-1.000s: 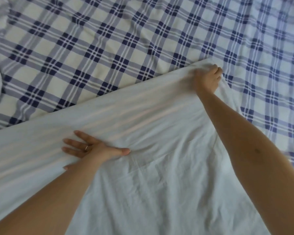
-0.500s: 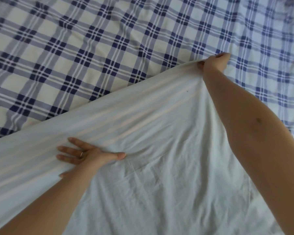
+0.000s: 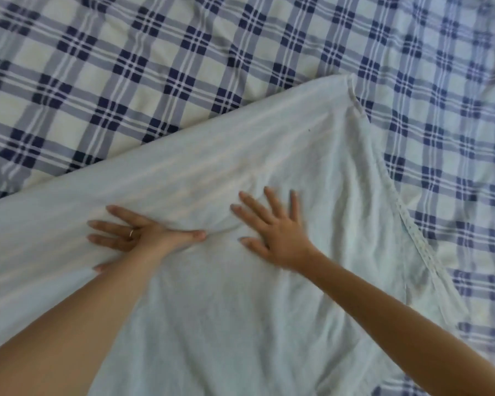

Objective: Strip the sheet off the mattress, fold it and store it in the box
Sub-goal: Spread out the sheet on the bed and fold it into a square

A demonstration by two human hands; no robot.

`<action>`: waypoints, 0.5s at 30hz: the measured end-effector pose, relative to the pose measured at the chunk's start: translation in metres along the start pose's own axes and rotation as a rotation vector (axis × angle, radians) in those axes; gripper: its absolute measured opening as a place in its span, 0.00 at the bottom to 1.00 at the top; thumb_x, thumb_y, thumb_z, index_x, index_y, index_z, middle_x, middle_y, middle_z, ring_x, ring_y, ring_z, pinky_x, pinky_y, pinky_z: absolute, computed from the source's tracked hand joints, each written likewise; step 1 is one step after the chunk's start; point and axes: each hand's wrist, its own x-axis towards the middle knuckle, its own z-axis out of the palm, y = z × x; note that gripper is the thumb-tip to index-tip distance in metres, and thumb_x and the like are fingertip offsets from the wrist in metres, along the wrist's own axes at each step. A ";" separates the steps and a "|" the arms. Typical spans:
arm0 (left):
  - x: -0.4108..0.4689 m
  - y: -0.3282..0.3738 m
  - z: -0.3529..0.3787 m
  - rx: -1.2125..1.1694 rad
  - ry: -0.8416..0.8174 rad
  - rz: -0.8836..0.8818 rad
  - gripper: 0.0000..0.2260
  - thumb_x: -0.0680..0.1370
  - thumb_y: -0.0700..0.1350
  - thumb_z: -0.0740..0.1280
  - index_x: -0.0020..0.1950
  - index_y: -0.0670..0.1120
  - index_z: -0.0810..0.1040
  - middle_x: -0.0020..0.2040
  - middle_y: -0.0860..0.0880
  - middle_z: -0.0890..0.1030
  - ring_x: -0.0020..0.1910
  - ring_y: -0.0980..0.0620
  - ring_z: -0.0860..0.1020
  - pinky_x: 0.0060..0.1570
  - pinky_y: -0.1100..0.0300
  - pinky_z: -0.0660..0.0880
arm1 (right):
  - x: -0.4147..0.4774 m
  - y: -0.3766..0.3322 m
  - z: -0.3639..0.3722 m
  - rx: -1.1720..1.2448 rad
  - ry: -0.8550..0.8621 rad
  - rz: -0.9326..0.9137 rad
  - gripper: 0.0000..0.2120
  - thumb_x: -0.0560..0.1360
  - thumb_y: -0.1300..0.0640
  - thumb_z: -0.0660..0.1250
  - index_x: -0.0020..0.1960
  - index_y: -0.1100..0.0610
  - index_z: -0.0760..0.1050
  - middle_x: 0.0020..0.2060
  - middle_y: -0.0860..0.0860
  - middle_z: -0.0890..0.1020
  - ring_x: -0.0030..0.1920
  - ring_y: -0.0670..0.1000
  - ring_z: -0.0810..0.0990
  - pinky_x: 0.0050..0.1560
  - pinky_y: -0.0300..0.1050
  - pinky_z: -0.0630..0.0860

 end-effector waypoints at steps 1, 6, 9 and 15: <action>0.001 -0.002 0.001 -0.014 -0.018 0.015 0.81 0.38 0.67 0.78 0.70 0.49 0.22 0.71 0.41 0.24 0.72 0.39 0.28 0.68 0.33 0.38 | -0.018 0.035 0.002 -0.030 -0.018 0.180 0.30 0.76 0.34 0.49 0.76 0.40 0.50 0.77 0.44 0.54 0.76 0.59 0.52 0.67 0.76 0.49; -0.002 -0.011 0.002 -0.026 0.021 0.044 0.79 0.41 0.66 0.79 0.71 0.48 0.23 0.72 0.41 0.25 0.72 0.39 0.29 0.68 0.33 0.38 | -0.061 0.151 -0.034 0.058 -0.077 1.247 0.31 0.79 0.37 0.43 0.78 0.46 0.42 0.78 0.47 0.44 0.77 0.59 0.42 0.70 0.72 0.40; -0.012 -0.016 0.007 -0.088 0.078 0.103 0.75 0.46 0.65 0.79 0.73 0.48 0.27 0.73 0.41 0.28 0.73 0.39 0.31 0.70 0.36 0.37 | -0.067 0.095 -0.032 -0.057 0.048 1.125 0.31 0.81 0.45 0.48 0.78 0.56 0.45 0.78 0.54 0.46 0.77 0.57 0.44 0.72 0.68 0.40; -0.017 -0.068 0.040 -0.139 0.345 0.472 0.43 0.71 0.62 0.68 0.78 0.48 0.49 0.78 0.42 0.44 0.77 0.47 0.42 0.69 0.34 0.39 | -0.179 -0.051 0.026 -0.097 -0.098 0.098 0.28 0.78 0.37 0.46 0.77 0.41 0.50 0.76 0.47 0.59 0.76 0.56 0.56 0.68 0.72 0.52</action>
